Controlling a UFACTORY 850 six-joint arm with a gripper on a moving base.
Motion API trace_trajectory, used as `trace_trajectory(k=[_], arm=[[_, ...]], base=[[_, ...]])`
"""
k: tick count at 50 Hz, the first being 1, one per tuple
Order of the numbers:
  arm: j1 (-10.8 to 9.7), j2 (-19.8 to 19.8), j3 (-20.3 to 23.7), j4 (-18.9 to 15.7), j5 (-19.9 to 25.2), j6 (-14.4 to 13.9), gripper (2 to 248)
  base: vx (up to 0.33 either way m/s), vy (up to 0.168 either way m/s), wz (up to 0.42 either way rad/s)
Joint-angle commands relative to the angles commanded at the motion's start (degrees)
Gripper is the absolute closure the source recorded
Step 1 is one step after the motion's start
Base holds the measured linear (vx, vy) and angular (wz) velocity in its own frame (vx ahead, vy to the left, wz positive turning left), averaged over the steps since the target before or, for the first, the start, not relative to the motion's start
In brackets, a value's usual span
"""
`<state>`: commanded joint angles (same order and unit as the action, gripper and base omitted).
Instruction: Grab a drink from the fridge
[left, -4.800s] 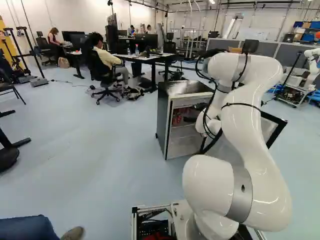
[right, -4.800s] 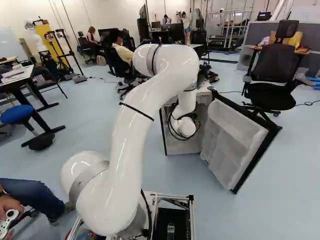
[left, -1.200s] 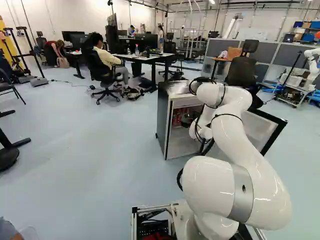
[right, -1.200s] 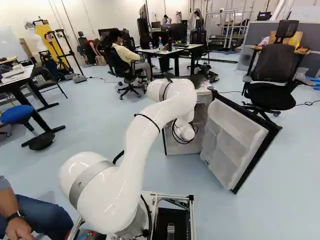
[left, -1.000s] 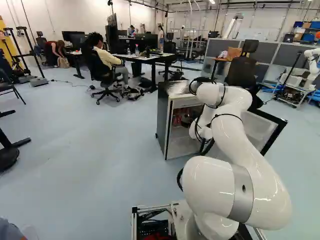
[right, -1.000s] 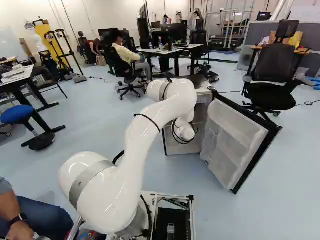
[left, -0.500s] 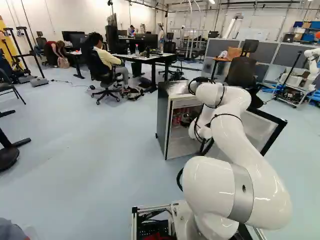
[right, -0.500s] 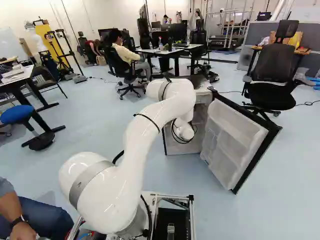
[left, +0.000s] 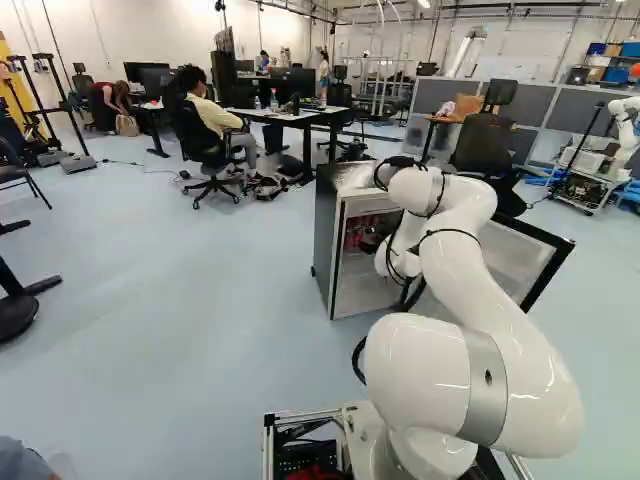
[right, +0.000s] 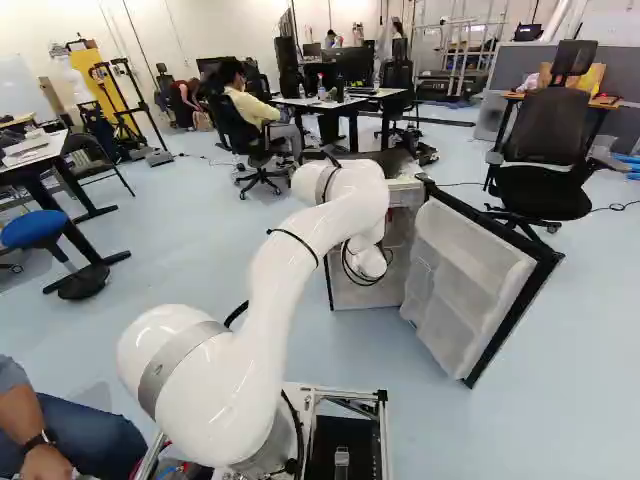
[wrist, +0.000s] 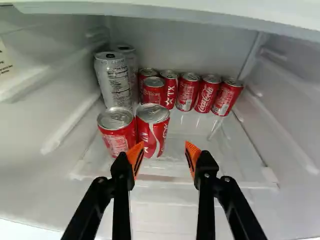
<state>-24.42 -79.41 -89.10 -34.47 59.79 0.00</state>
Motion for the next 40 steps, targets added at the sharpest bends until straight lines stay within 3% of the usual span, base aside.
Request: trace_trajectory(k=[40], arm=[[1.67, -2.4, -4.4, 0.0, 0.0, 0.0, 113]], base=[[0.0, 0.0, 0.0]])
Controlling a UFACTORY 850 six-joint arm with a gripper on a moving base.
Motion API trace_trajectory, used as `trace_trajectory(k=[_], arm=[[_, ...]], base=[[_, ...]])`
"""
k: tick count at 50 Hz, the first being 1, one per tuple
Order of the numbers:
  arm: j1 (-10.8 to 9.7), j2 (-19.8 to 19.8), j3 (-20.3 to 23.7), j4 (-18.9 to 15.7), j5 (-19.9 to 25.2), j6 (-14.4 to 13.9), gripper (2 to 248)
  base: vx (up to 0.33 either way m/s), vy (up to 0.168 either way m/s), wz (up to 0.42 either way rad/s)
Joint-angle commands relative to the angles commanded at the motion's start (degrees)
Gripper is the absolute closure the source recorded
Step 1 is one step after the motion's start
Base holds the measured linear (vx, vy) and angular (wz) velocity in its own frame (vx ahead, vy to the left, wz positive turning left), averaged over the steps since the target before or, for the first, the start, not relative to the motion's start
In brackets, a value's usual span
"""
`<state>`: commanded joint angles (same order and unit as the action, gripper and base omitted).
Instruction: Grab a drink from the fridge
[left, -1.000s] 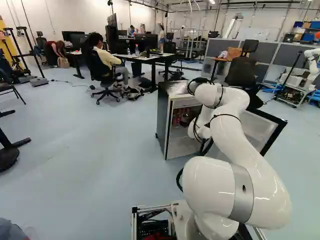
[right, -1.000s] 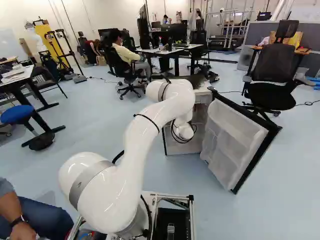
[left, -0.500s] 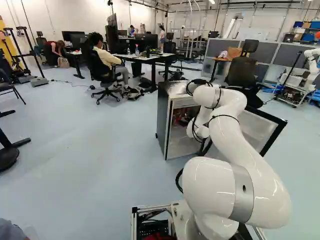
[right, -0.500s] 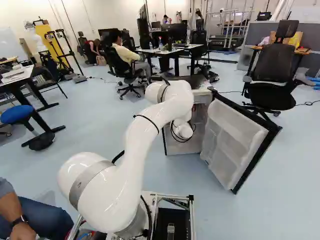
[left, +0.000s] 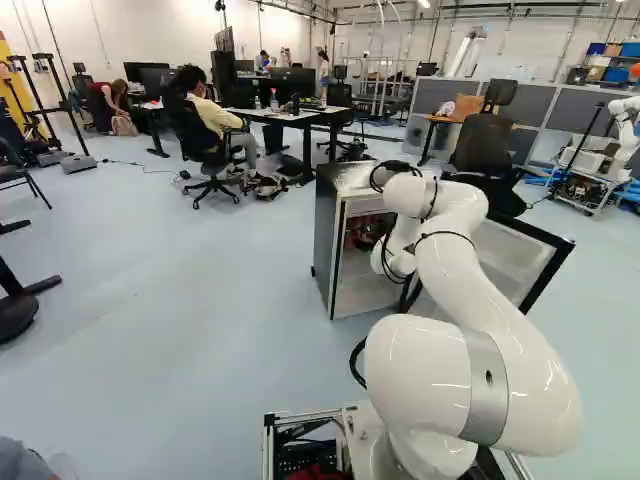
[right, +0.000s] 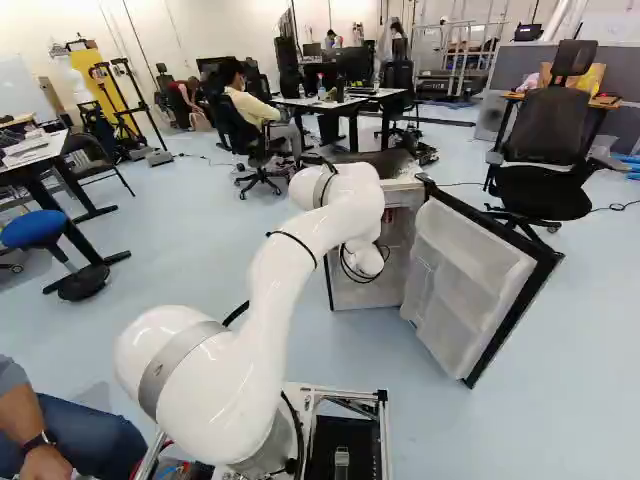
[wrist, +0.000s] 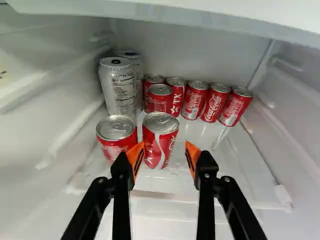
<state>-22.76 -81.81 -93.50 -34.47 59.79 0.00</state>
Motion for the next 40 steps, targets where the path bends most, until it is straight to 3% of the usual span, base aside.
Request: trace_trajectory(k=[40], arm=[[1.3, -2.75, -4.97, 0.0, 0.0, 0.0, 113]], base=[[0.0, 0.0, 0.0]])
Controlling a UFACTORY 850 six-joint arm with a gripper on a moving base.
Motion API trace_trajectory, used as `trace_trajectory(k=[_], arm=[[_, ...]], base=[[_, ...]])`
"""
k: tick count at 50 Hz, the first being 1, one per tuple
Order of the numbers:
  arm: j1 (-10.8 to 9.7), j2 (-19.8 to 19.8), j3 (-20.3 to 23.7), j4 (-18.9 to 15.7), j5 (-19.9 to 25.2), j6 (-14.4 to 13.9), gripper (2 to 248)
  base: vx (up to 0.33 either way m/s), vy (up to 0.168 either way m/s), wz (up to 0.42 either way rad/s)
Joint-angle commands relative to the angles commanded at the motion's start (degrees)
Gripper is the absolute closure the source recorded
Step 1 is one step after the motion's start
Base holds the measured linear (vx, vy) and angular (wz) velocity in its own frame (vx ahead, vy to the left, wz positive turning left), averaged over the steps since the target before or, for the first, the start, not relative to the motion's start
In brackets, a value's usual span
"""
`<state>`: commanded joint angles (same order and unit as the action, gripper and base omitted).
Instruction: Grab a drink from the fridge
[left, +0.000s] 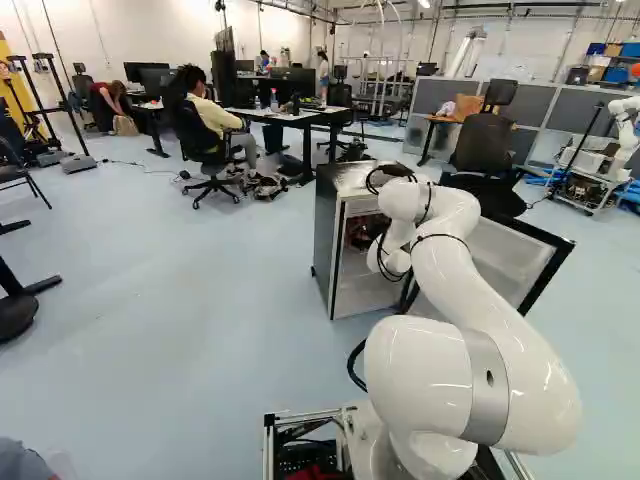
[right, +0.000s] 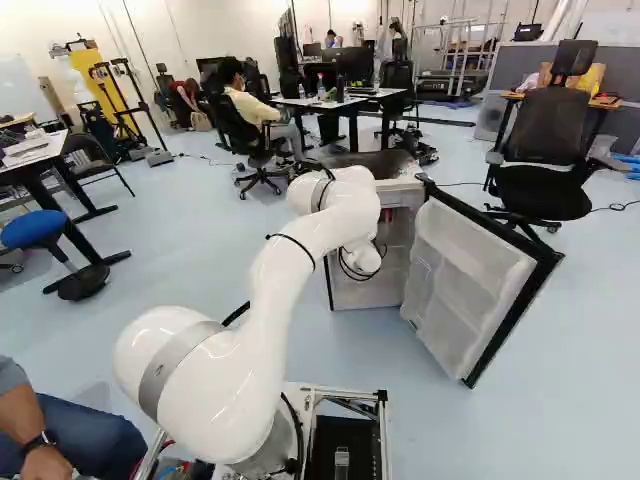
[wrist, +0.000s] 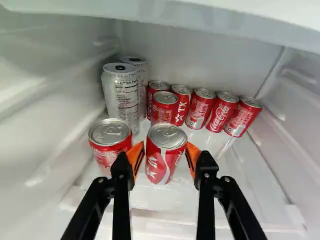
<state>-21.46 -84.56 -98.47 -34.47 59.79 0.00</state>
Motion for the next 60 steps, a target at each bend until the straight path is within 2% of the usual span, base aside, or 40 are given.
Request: trace_trajectory(k=[23, 24, 28, 29, 43, 60], arm=[[0.14, -0.57, -1.02, 0.0, 0.0, 0.0, 113], [0.14, -0.57, -1.02, 0.0, 0.0, 0.0, 141], [0.14, -0.57, -1.02, 0.0, 0.0, 0.0, 141], [0.14, -0.57, -1.02, 0.0, 0.0, 0.0, 155], [0.14, -0.46, -0.93, 0.0, 0.0, 0.0, 155], [0.14, 1.98, 1.2, 0.0, 0.0, 0.0, 155]], base=[[0.0, 0.0, 0.0], [0.0, 0.0, 0.0], [0.0, 0.0, 0.0], [0.0, 0.0, 0.0], [0.0, 0.0, 0.0], [0.0, 0.0, 0.0]])
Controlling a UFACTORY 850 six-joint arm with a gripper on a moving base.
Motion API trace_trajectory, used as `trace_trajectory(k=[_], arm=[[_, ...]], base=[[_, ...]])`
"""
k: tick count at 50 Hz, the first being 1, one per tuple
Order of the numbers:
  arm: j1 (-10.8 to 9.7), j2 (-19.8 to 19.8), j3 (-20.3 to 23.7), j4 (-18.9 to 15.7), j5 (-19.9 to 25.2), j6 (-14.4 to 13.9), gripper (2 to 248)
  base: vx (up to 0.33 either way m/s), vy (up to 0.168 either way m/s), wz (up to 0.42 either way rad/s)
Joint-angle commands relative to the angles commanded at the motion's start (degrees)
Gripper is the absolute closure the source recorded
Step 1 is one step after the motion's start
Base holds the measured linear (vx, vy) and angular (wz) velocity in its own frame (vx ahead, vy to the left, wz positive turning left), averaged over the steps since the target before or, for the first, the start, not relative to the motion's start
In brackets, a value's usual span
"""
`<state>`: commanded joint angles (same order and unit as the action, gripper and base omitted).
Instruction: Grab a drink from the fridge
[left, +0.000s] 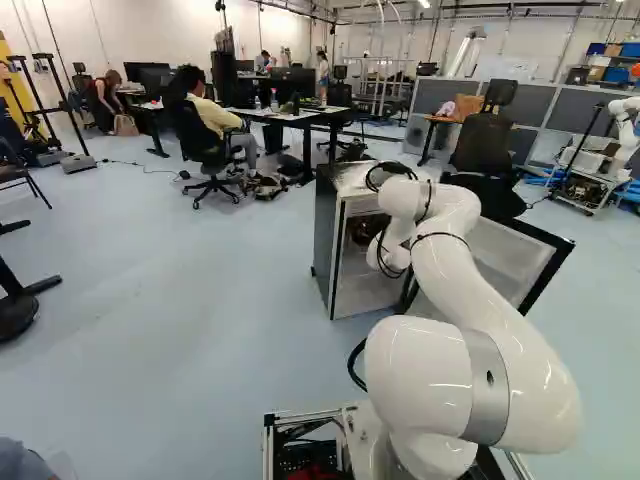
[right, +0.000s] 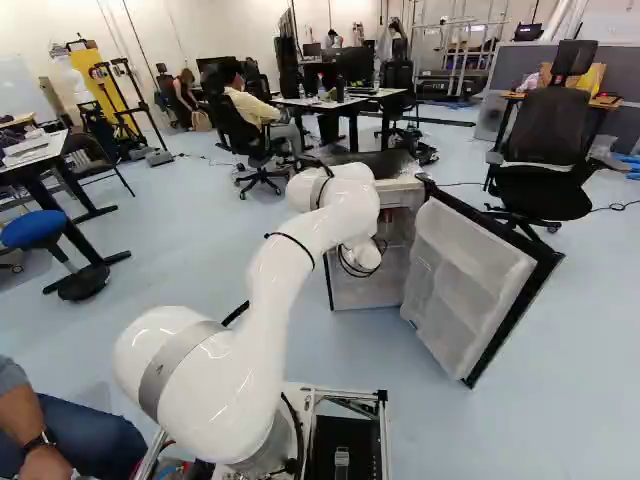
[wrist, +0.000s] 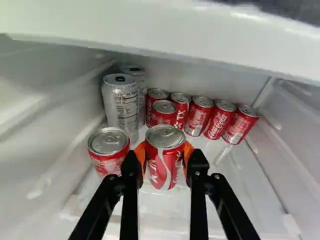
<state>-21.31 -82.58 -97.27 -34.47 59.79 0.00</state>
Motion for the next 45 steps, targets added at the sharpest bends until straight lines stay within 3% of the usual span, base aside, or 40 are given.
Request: trace_trajectory(k=[10, 45], arm=[[-0.22, 1.2, 2.14, 0.0, 0.0, 0.0, 155], [-2.29, 8.79, 15.96, 0.0, 0.0, 0.0, 155]], base=[[0.0, 0.0, 0.0], [0.0, 0.0, 0.0]])
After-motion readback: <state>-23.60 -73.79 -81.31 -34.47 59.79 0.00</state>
